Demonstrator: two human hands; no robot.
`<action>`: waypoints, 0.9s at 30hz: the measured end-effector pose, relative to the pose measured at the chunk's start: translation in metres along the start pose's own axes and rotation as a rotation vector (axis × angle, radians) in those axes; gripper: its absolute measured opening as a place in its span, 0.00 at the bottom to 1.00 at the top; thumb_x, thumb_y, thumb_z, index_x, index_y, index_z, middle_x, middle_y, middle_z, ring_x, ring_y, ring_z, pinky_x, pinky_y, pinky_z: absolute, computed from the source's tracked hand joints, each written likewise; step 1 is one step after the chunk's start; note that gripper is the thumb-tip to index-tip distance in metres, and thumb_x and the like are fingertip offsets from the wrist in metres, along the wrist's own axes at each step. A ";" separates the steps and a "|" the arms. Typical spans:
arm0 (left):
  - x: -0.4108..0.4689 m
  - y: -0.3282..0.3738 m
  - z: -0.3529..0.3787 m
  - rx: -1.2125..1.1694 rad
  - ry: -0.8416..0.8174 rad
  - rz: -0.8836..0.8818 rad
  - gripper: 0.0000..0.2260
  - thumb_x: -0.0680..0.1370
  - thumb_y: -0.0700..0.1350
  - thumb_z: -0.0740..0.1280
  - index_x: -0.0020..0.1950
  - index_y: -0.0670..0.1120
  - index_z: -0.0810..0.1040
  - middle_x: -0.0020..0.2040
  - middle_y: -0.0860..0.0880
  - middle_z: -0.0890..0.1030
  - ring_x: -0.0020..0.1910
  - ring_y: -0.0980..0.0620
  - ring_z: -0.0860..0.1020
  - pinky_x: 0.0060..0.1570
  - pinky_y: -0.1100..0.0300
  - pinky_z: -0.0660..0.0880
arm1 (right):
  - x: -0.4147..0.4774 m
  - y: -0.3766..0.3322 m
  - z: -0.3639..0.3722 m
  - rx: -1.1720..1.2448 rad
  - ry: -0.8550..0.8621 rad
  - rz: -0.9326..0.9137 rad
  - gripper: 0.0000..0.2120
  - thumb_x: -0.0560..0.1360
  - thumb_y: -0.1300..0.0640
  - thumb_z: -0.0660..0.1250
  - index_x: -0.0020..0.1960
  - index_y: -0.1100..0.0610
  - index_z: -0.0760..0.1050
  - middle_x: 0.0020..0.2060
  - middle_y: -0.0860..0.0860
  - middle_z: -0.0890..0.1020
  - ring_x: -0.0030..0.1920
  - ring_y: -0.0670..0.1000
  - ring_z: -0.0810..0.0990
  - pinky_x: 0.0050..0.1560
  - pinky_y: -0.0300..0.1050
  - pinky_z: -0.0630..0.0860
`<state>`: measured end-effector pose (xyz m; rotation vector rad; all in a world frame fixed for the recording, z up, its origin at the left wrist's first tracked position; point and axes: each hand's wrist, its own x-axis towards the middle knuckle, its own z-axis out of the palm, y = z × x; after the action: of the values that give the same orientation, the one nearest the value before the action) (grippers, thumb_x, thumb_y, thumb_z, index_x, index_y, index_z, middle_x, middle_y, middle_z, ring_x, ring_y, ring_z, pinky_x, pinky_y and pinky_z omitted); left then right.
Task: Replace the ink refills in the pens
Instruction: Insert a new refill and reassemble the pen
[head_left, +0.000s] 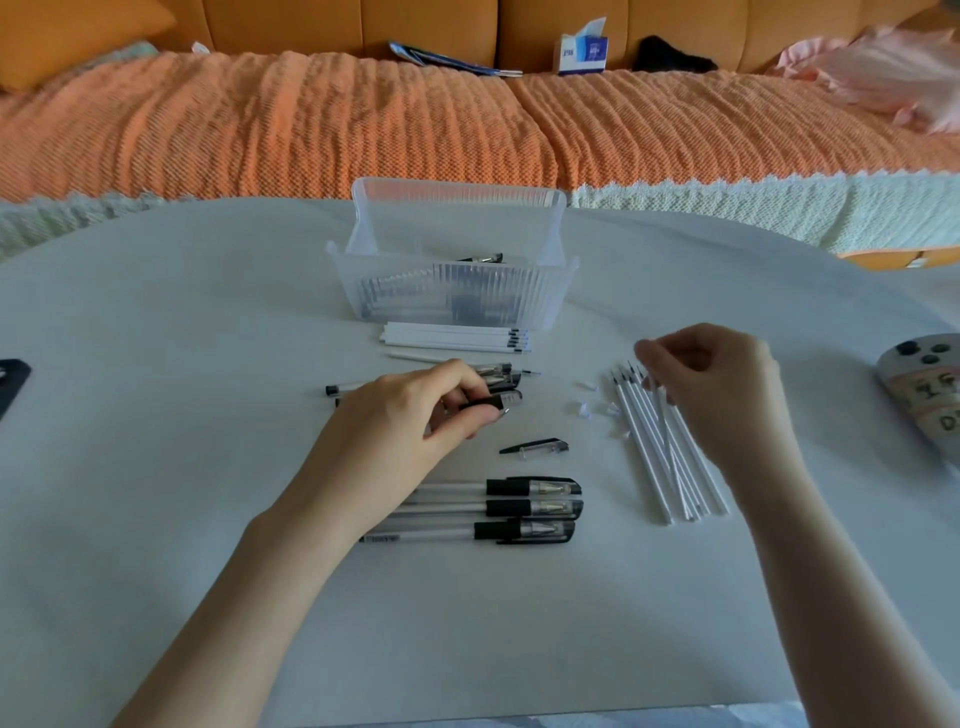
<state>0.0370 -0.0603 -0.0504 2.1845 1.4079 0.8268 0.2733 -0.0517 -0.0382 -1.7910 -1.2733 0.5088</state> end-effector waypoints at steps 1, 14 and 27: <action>0.000 0.000 0.000 0.001 -0.001 0.000 0.07 0.73 0.55 0.66 0.45 0.53 0.77 0.35 0.60 0.80 0.33 0.66 0.73 0.34 0.66 0.68 | -0.001 0.001 0.002 -0.039 -0.003 0.002 0.06 0.72 0.57 0.68 0.37 0.56 0.79 0.27 0.47 0.80 0.26 0.42 0.74 0.26 0.28 0.67; -0.001 0.000 -0.003 0.015 -0.004 -0.018 0.06 0.74 0.54 0.67 0.45 0.53 0.77 0.35 0.60 0.80 0.33 0.66 0.73 0.35 0.67 0.67 | -0.001 0.000 0.026 -0.290 -0.094 -0.252 0.05 0.72 0.58 0.69 0.47 0.51 0.80 0.42 0.48 0.77 0.34 0.44 0.71 0.38 0.41 0.65; -0.001 0.001 -0.002 0.008 -0.013 -0.018 0.06 0.74 0.54 0.67 0.45 0.52 0.77 0.36 0.59 0.80 0.33 0.66 0.73 0.33 0.72 0.65 | -0.008 -0.003 0.064 -0.453 -0.144 -0.427 0.08 0.75 0.54 0.66 0.51 0.52 0.82 0.44 0.49 0.78 0.50 0.51 0.71 0.38 0.43 0.66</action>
<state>0.0360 -0.0611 -0.0486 2.1759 1.4253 0.8002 0.2216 -0.0327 -0.0721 -1.7792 -1.9309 0.1112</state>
